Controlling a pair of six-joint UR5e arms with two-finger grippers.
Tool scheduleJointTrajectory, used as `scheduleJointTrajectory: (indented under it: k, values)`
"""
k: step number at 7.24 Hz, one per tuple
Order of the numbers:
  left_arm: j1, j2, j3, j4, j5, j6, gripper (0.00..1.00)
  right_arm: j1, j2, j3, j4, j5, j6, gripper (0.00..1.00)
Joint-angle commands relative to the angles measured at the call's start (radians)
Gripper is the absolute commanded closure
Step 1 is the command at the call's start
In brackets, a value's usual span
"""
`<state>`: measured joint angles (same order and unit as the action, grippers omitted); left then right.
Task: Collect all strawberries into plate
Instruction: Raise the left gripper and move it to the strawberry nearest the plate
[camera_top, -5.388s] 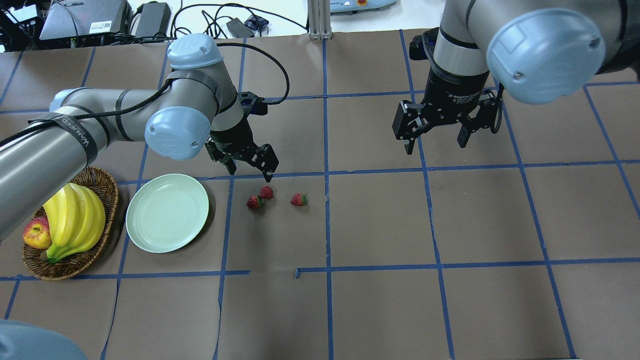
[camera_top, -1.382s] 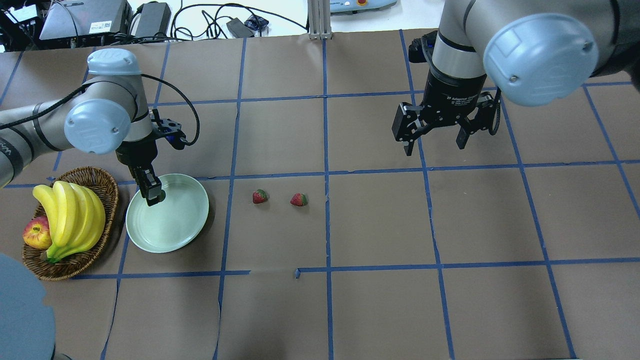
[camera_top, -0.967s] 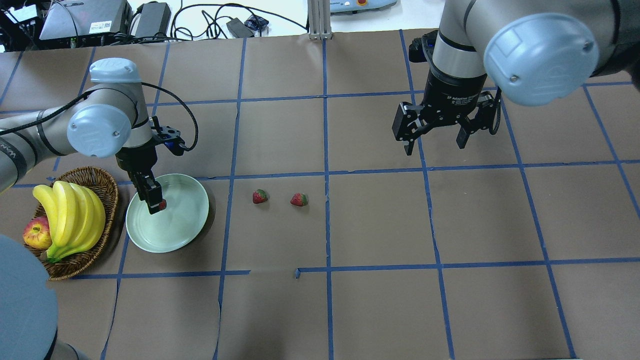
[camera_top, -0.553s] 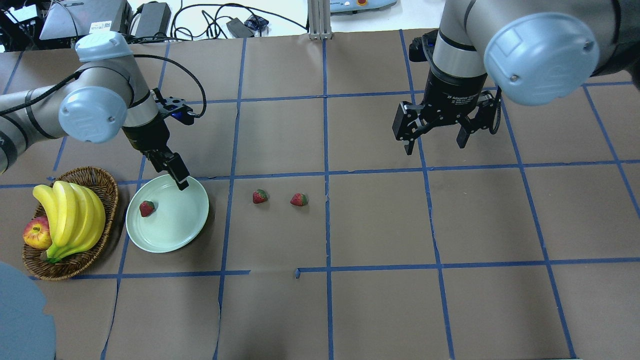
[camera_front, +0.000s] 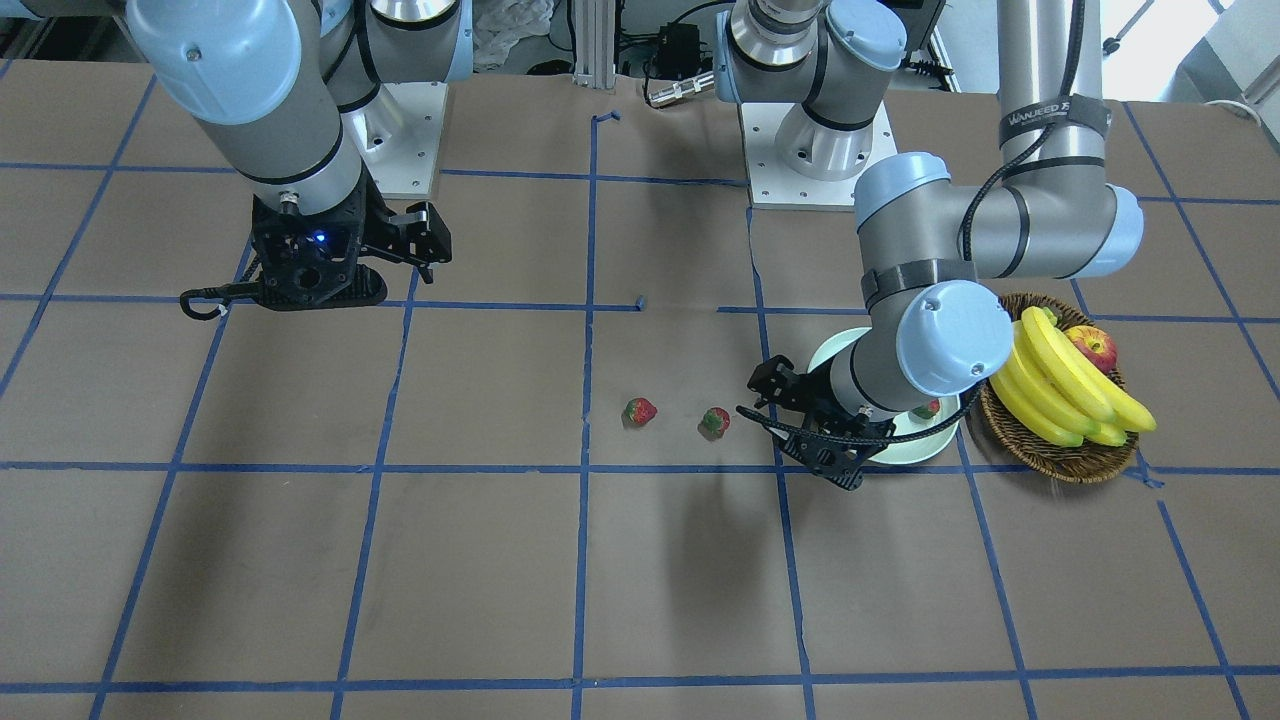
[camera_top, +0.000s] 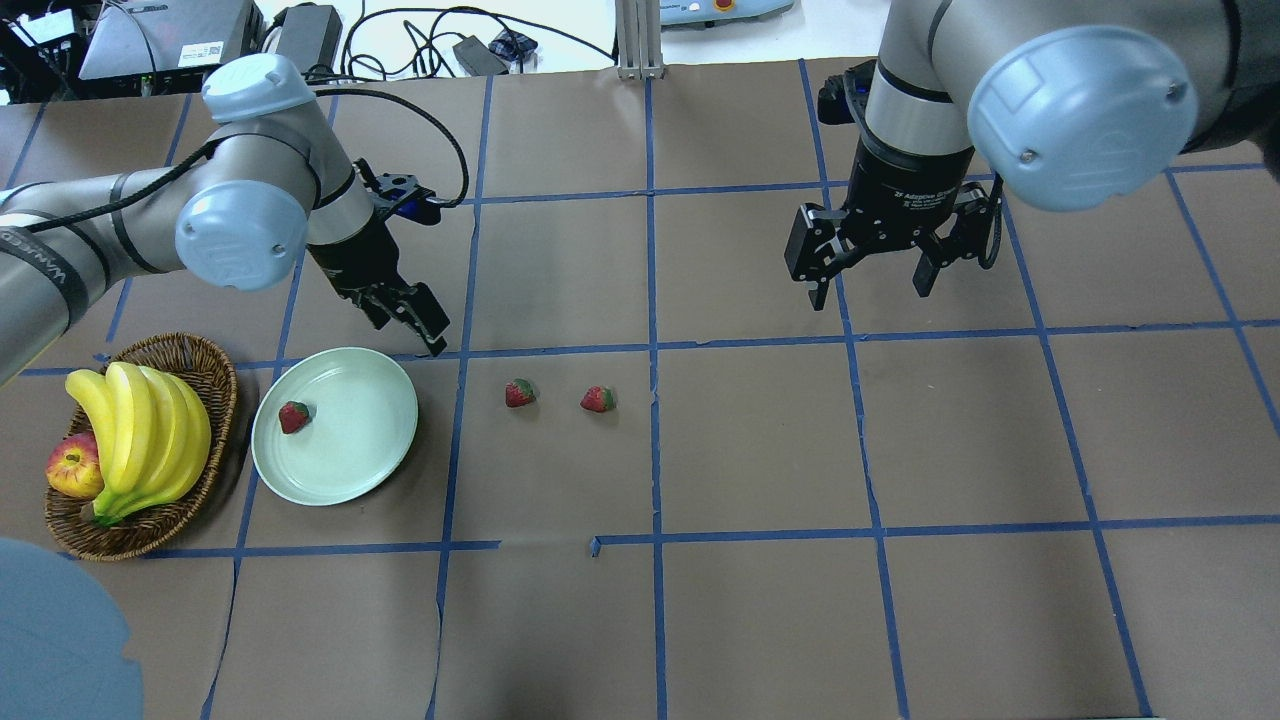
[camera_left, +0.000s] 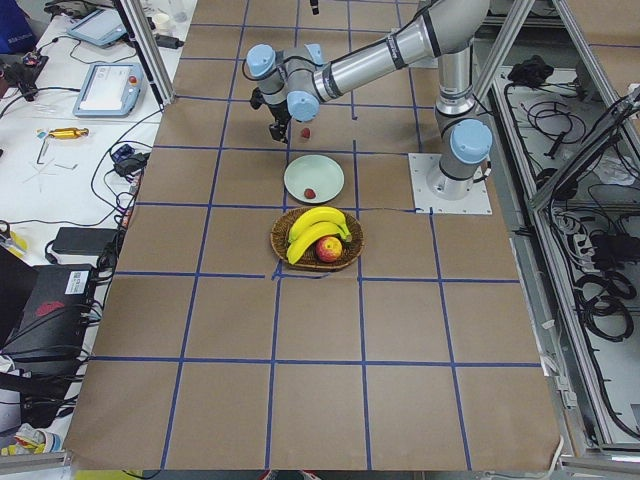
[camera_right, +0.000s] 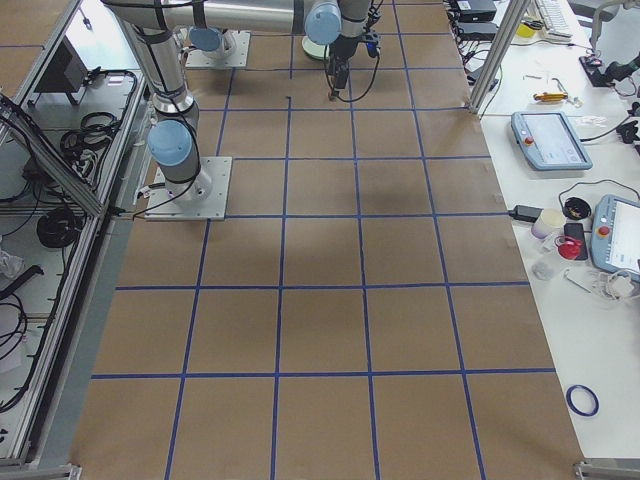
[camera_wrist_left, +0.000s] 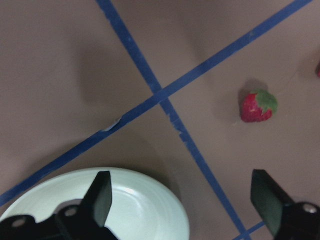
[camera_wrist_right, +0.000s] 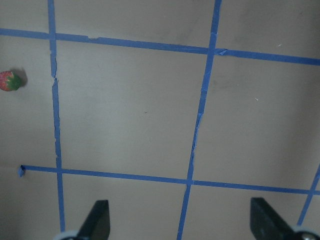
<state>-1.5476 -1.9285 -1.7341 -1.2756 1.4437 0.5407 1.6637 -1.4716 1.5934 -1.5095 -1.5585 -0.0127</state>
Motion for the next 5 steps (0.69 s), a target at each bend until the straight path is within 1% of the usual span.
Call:
scheduleJointTrajectory:
  k: [1, 3, 4, 5]
  values:
    - [-0.026, -0.035, -0.007, 0.06, -0.201, -0.03, 0.0, -0.001, 0.001, 0.0, 0.0, 0.0, 0.002, 0.0]
    - [-0.039, -0.079, -0.019, 0.064, -0.203, -0.016, 0.0, 0.001, 0.001, 0.0, 0.0, 0.0, 0.002, 0.0]
    - [-0.052, -0.096, -0.021, 0.062, -0.188, -0.013, 0.0, 0.001, 0.001, 0.0, 0.0, 0.0, 0.003, 0.0]
    - [-0.061, -0.113, -0.022, 0.062, -0.131, -0.01, 0.0, -0.001, 0.001, 0.0, 0.002, 0.0, 0.007, 0.0]
